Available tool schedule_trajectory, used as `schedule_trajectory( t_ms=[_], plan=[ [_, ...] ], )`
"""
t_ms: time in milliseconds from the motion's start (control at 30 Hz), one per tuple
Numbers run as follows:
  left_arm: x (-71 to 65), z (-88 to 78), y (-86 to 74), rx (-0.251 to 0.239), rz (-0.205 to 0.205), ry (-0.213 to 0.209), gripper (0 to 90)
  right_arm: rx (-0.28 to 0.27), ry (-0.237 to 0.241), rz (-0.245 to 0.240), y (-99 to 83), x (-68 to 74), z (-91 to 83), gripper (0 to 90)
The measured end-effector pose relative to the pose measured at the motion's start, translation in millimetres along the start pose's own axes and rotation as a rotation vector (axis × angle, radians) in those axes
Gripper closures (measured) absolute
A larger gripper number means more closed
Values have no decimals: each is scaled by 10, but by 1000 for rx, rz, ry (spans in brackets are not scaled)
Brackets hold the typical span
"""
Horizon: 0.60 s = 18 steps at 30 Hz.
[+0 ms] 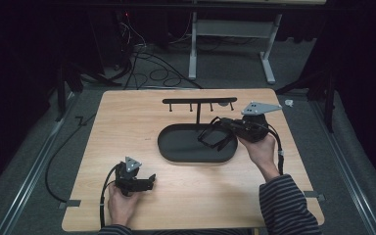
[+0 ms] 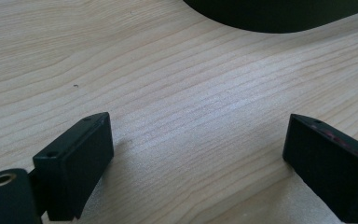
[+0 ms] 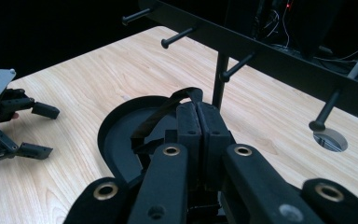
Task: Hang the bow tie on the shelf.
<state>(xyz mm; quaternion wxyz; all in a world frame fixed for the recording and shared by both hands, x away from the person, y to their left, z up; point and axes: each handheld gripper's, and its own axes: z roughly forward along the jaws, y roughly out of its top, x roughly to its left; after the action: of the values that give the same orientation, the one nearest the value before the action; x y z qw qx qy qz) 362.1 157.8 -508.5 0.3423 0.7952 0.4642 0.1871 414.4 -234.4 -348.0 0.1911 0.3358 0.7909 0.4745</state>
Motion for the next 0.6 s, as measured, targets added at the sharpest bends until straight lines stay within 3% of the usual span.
schedule_trajectory(
  t_ms=[600],
  plan=[
    [1, 0, 0, 0, 1, -1, 87, -8, 10, 12, 121, -16, 92, 900]
  ],
)
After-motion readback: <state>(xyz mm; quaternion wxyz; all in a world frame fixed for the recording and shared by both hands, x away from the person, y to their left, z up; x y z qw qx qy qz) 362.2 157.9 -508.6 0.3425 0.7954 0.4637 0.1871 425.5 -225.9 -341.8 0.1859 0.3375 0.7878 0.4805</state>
